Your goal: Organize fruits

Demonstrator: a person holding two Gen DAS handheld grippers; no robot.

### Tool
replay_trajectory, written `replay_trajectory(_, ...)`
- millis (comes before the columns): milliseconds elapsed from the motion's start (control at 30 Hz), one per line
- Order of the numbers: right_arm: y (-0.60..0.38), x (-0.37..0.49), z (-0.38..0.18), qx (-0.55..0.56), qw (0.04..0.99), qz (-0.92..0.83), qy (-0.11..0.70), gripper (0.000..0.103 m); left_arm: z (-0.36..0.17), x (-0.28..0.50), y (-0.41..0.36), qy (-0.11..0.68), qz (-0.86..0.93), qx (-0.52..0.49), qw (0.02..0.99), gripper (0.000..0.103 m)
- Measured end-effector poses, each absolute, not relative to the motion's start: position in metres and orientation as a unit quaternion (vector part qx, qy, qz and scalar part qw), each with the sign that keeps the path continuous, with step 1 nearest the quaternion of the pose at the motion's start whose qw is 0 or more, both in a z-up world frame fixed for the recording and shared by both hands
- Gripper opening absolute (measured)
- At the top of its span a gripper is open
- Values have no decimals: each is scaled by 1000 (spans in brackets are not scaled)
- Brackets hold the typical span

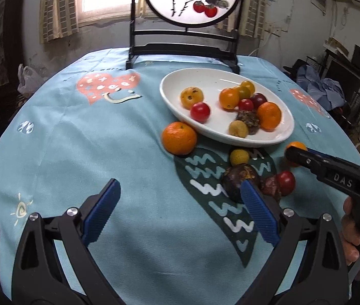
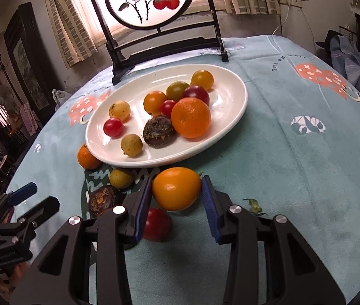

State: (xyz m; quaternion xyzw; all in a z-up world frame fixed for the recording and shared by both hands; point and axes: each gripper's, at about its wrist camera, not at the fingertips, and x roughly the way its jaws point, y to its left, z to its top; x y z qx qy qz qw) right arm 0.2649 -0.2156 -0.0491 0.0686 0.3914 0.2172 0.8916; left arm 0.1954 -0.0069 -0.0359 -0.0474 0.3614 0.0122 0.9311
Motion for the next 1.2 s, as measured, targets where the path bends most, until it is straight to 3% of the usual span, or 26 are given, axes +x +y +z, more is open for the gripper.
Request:
replay_trajectory(133, -224, 265, -44, 89, 889, 217, 394, 40, -33, 185, -42, 338, -70, 18, 938, 85)
replay_trajectory(300, -229, 265, -42, 105, 884, 219, 399, 40, -43, 188, -79, 352, -129, 80, 923, 48)
replay_trajectory(367, -230, 263, -39, 102, 887, 220, 394, 40, -47, 195, -84, 366, -135, 82, 917, 39)
replay_trajectory(667, -233, 260, -34, 114, 882, 235, 393, 40, -55, 215, -94, 387, -144, 77, 907, 36)
replay_trajectory(967, -240, 258, -28, 130, 883, 235, 384, 40, -54, 213, -100, 397, -163, 72, 901, 23)
replay_trajectory(1200, -240, 258, -29, 129, 883, 233, 386, 40, -57, 218, -106, 403, -149, 79, 900, 24)
